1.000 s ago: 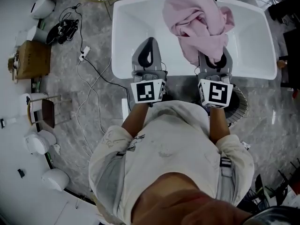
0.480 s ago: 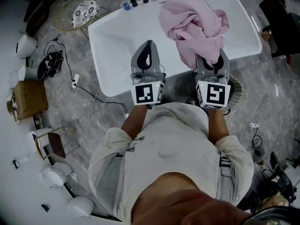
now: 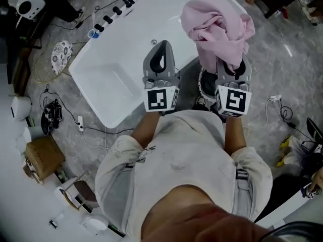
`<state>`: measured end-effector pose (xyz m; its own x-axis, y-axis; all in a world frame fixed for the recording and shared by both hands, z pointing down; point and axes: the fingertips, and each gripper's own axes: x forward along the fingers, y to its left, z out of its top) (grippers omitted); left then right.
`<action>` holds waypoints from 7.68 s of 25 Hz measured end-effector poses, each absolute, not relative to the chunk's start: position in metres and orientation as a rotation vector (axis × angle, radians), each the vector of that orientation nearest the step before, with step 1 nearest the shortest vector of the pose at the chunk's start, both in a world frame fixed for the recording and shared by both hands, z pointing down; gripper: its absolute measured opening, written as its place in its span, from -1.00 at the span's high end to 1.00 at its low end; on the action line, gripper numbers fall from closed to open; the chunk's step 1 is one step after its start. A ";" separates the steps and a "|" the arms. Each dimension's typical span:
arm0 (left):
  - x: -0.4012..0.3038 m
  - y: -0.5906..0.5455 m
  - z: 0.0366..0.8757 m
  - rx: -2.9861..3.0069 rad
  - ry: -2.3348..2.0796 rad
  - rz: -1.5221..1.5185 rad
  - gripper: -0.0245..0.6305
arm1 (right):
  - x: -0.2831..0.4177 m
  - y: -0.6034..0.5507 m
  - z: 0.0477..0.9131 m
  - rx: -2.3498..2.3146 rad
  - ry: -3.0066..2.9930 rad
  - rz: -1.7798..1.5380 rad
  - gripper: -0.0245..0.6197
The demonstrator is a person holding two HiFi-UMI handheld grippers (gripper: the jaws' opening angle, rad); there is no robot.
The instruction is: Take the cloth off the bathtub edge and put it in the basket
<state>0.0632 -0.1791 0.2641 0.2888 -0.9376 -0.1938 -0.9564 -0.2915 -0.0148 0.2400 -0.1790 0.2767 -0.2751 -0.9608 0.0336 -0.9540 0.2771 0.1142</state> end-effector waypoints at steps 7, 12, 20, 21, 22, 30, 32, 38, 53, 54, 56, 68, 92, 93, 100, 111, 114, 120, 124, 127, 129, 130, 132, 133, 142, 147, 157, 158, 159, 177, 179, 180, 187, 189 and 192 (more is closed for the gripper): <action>0.163 -0.199 0.273 -2.598 1.577 0.236 0.92 | 0.336 -0.167 0.291 2.024 -2.234 -0.068 0.37; 0.225 -0.208 0.289 -2.713 1.422 0.239 0.92 | 0.386 -0.152 0.305 2.132 -2.110 -0.037 0.37; 0.289 -0.197 0.306 -2.827 1.287 0.202 0.92 | 0.434 -0.124 0.342 2.173 -1.989 0.084 0.37; 0.292 -0.197 0.311 -2.836 1.282 0.188 0.92 | 0.437 -0.123 0.351 2.170 -1.977 0.110 0.37; 0.295 -0.197 0.315 -2.845 1.280 0.175 0.92 | 0.440 -0.123 0.360 2.164 -1.966 0.135 0.37; 0.310 -0.199 0.371 -2.880 1.322 0.031 0.92 | 0.445 -0.126 0.480 2.016 -1.959 0.429 0.37; 0.316 -0.205 0.384 -2.880 1.327 0.025 0.92 | 0.448 -0.133 0.517 1.979 -1.941 0.486 0.37; 0.324 -0.198 0.419 -2.881 1.366 -0.057 0.92 | 0.441 -0.124 0.627 1.824 -1.921 0.704 0.37; 0.325 -0.194 0.516 -2.910 1.458 -0.189 0.92 | 0.431 -0.121 0.865 1.548 -1.728 1.029 0.37; 0.325 -0.195 0.523 -2.913 1.459 -0.200 0.92 | 0.430 -0.122 0.879 1.527 -1.713 1.042 0.36; 0.326 -0.196 0.535 -2.918 1.450 -0.223 0.92 | 0.427 -0.120 0.904 1.480 -1.682 1.068 0.37; 0.332 -0.190 0.570 -2.962 1.437 -0.314 0.92 | 0.427 -0.099 0.984 1.347 -1.519 1.219 0.31; 0.284 -0.181 0.515 -2.882 1.596 -0.187 0.92 | 0.411 -0.075 0.925 1.293 -1.555 1.174 0.05; 0.279 -0.179 0.511 -2.876 1.606 -0.178 0.92 | 0.409 -0.076 0.917 1.296 -1.566 1.162 0.05; 0.228 -0.166 0.475 -2.790 1.712 -0.131 0.92 | 0.370 -0.097 0.847 1.297 -1.706 1.047 0.05; 0.093 -0.130 0.420 -2.513 1.980 -0.058 0.92 | 0.269 -0.146 0.707 1.250 -2.033 0.685 0.05; 0.049 -0.112 0.407 -2.397 2.096 -0.046 0.92 | 0.238 -0.154 0.662 1.201 -2.126 0.554 0.05; -0.039 -0.078 0.388 -2.176 2.270 -0.020 0.92 | 0.158 -0.170 0.586 1.102 -2.308 0.347 0.04; -0.090 -0.053 0.371 -2.020 2.376 0.023 0.92 | 0.099 -0.172 0.539 1.019 -2.437 0.237 0.04; -0.126 -0.033 0.359 -1.908 2.433 0.051 0.92 | 0.054 -0.166 0.500 0.962 -2.541 0.151 0.04; -0.152 -0.017 0.353 -1.837 2.484 0.072 0.92 | 0.024 -0.158 0.473 0.918 -2.610 0.100 0.04; -0.165 -0.009 0.350 -1.802 2.511 0.079 0.92 | 0.009 -0.154 0.459 0.899 -2.645 0.077 0.04; -0.187 0.005 0.343 -1.734 2.556 0.077 0.92 | -0.016 -0.146 0.430 0.869 -2.719 0.030 0.04; -0.196 0.011 0.339 -1.704 2.571 0.067 0.92 | -0.027 -0.142 0.414 0.856 -2.755 0.007 0.04; -0.259 0.055 0.317 -1.547 2.628 0.017 0.92 | -0.110 -0.094 0.314 0.796 -2.980 -0.172 0.04; -0.278 0.060 0.308 -1.519 2.636 0.028 0.92 | -0.130 -0.082 0.293 0.793 -3.028 -0.219 0.06; -0.279 0.034 0.294 -1.574 2.568 0.009 0.92 | -0.146 -0.085 0.295 0.754 -3.058 -0.212 0.41; -0.278 0.031 0.291 -1.575 2.561 0.022 0.92 | -0.147 -0.087 0.296 0.765 -3.048 -0.220 0.50; -0.277 0.027 0.289 -1.576 2.556 0.033 0.92 | -0.147 -0.091 0.298 0.785 -3.034 -0.228 0.58; -0.279 0.011 0.296 -1.621 2.548 0.020 0.92 | -0.155 -0.104 0.301 0.816 -3.003 -0.196 0.92; -0.281 0.010 0.296 -1.624 2.544 0.018 0.92 | -0.158 -0.104 0.303 0.816 -3.000 -0.199 0.92; -0.282 0.010 0.296 -1.626 2.542 0.020 0.92 | -0.159 -0.103 0.303 0.814 -2.998 -0.200 0.92; -0.283 0.009 0.296 -1.637 2.538 0.020 0.92 | -0.161 -0.105 0.305 0.816 -2.984 -0.199 0.92; -0.283 0.008 0.297 -1.639 2.540 0.026 0.92 | -0.161 -0.106 0.306 0.819 -2.982 -0.196 0.92; -0.280 0.009 0.296 -1.639 2.543 0.037 0.92 | -0.157 -0.107 0.303 0.831 -2.988 -0.187 0.92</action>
<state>-0.2805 0.0088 0.2958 -0.4082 -0.9061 -0.1108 -0.9090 0.4147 -0.0424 -0.1571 -0.1065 0.3035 -0.8565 -0.5161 0.0009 -0.5120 0.8498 0.1250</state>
